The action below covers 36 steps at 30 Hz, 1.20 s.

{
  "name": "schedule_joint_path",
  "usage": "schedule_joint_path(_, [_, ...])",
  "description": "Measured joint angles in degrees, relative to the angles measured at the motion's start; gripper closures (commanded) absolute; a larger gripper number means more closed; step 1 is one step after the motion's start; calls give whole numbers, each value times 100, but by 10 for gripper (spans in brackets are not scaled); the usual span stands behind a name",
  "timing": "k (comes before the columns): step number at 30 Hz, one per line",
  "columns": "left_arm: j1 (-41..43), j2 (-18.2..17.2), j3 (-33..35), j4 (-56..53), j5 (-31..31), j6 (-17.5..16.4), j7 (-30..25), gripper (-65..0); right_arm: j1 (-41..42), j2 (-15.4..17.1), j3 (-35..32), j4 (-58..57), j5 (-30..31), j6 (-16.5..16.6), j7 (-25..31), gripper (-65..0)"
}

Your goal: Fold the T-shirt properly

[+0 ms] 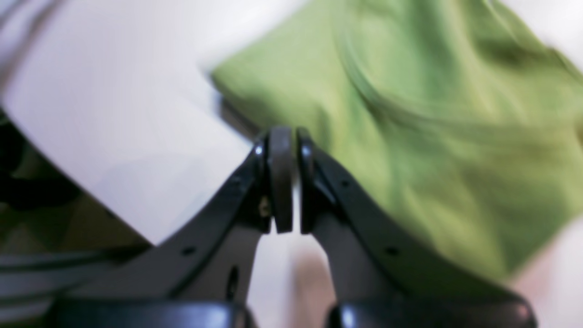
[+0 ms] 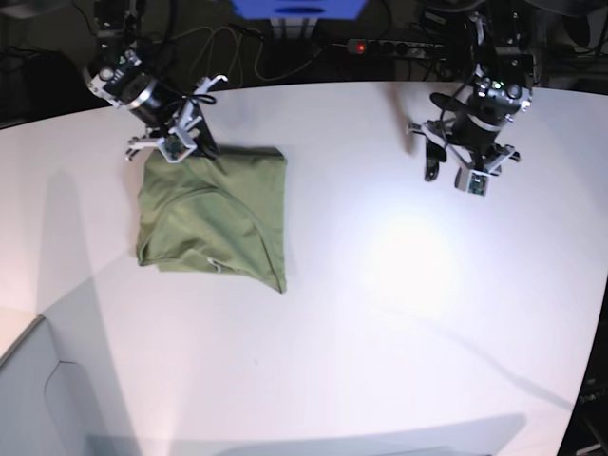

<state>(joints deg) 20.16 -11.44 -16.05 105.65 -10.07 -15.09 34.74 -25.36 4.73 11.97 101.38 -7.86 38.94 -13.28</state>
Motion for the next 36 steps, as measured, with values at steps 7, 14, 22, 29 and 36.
schedule_joint_path(7, [4,-2,0,125,4,0,20,-297,566,-17,758,-855,72,2,66,0])
schedule_joint_path(14, [122,-2,0,275,2,2,22,-297,710,-17,1283,-1027,37,7,28,0])
schedule_joint_path(22, [330,0,0,376,-4,0,4,-296,85,-367,1279,79,15,13,-2,0])
schedule_joint_path(29, [673,-13,0,708,4,0,-22,-296,433,-299,2267,107,9,13,-59,0])
schedule_joint_path(36, [1036,262,-262,776,-13,0,-39,-296,837,-149,2393,-807,39,13,22,0])
